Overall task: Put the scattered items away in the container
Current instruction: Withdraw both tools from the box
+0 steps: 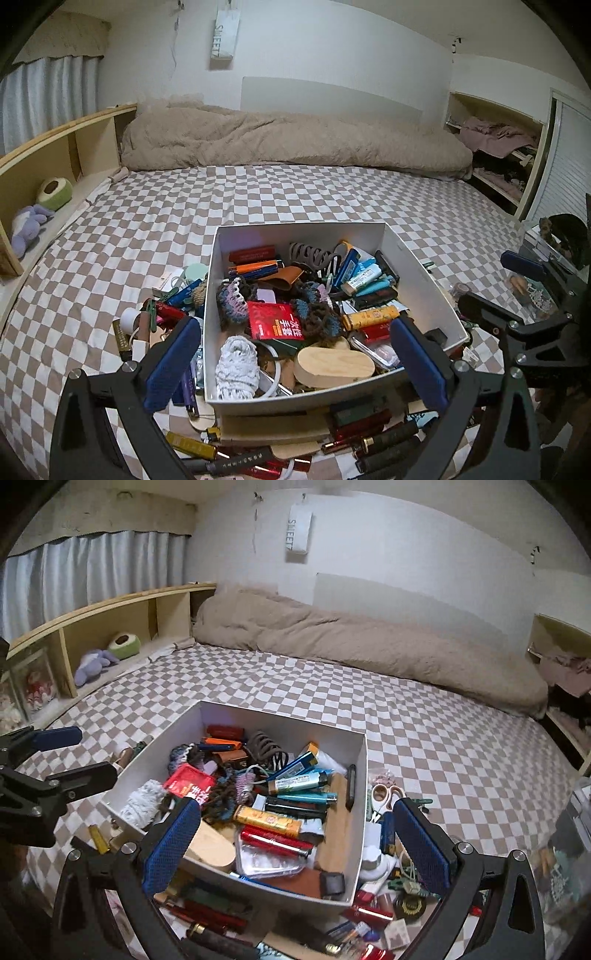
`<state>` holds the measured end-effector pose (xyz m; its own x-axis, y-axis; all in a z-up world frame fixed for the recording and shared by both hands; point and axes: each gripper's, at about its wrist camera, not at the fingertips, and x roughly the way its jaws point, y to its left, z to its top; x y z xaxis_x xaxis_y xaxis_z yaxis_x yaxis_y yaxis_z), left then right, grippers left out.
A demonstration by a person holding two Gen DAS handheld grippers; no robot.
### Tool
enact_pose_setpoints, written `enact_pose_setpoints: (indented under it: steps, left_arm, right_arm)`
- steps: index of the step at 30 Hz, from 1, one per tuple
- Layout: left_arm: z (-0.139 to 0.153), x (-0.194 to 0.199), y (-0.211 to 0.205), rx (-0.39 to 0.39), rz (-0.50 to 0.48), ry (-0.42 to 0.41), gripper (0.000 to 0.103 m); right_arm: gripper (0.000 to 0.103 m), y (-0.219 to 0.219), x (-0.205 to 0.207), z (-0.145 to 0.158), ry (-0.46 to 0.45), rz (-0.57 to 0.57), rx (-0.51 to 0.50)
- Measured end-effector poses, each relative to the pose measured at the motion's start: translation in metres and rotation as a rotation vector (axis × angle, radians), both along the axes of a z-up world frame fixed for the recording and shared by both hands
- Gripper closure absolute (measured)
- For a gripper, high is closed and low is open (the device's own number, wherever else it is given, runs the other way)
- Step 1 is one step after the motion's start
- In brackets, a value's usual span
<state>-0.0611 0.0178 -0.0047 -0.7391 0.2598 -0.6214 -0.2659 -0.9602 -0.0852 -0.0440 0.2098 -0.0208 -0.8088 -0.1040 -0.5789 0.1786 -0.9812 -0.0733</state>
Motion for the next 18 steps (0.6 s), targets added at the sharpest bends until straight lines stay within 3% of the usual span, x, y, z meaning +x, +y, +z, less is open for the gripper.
enact_pose_setpoints:
  steps: [8, 18]
  left_arm:
    - [0.01, 0.026, -0.002, 0.002, 0.007, 0.04, 0.0]
    - [0.018, 0.047, -0.005, 0.004, 0.027, 0.068, 0.0]
  right_arm:
    - [0.0, 0.005, 0.027, 0.006, 0.02, -0.016, -0.07]
    - [0.0, 0.009, 0.051, 0.014, 0.051, -0.037, -0.088]
